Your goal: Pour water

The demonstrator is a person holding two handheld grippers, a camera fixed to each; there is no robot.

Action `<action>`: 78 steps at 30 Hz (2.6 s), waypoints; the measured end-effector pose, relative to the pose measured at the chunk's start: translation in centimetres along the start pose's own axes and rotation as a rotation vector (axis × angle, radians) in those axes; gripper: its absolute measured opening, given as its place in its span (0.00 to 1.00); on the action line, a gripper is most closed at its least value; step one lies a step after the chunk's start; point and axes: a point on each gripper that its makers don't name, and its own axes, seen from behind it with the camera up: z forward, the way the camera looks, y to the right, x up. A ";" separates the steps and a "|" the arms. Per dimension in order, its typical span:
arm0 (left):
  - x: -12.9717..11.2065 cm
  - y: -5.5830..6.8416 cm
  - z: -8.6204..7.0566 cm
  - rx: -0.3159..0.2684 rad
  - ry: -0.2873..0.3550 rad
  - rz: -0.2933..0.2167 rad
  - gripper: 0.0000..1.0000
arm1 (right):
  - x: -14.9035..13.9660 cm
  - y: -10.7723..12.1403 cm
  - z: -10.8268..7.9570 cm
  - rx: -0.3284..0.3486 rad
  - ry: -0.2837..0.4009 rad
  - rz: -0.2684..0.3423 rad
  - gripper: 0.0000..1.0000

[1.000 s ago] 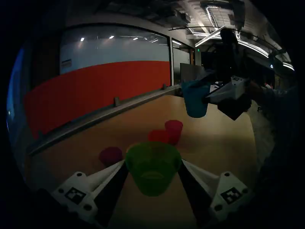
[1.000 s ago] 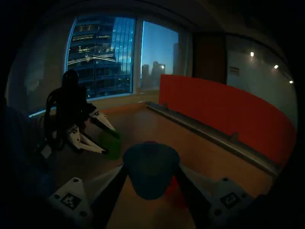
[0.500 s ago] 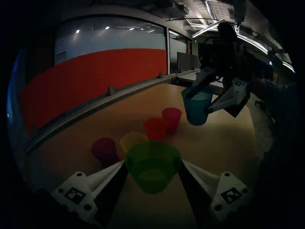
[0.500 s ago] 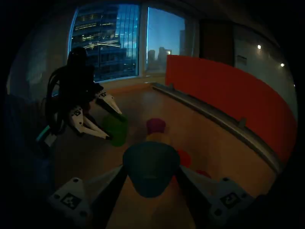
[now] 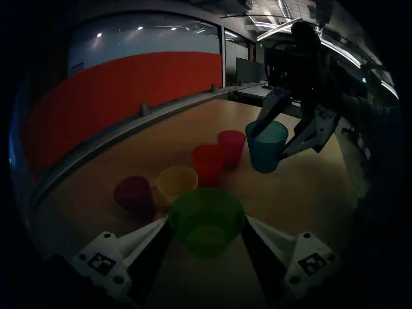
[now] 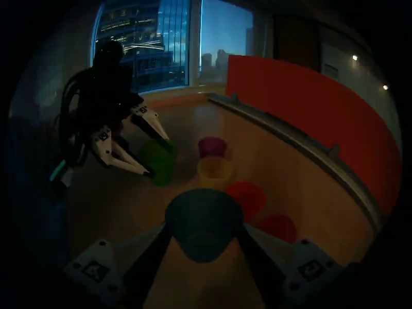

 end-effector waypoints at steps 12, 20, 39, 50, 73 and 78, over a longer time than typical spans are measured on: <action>-2.2 0.0 1.5 -0.021 -0.086 0.044 0.87 | -1.7 -0.2 2.0 0.012 -0.051 -0.018 0.93; -3.0 -0.2 2.4 -0.029 -0.105 0.048 0.86 | -2.0 -0.1 3.0 0.016 -0.058 -0.019 0.93; -4.2 -0.2 3.0 -0.037 -0.107 0.019 0.87 | -2.7 -0.1 4.3 0.014 -0.067 -0.012 0.94; -4.8 -0.4 2.5 -0.037 -0.109 -0.002 0.89 | -2.7 -0.3 4.9 0.010 -0.069 -0.023 0.95; -6.6 -0.7 1.1 -0.022 -0.139 -0.031 0.93 | -3.2 -1.3 6.5 0.017 -0.060 -0.005 0.96; -7.0 -0.6 0.6 -0.016 -0.140 -0.035 0.94 | -3.5 -1.6 6.8 0.021 -0.060 0.004 0.96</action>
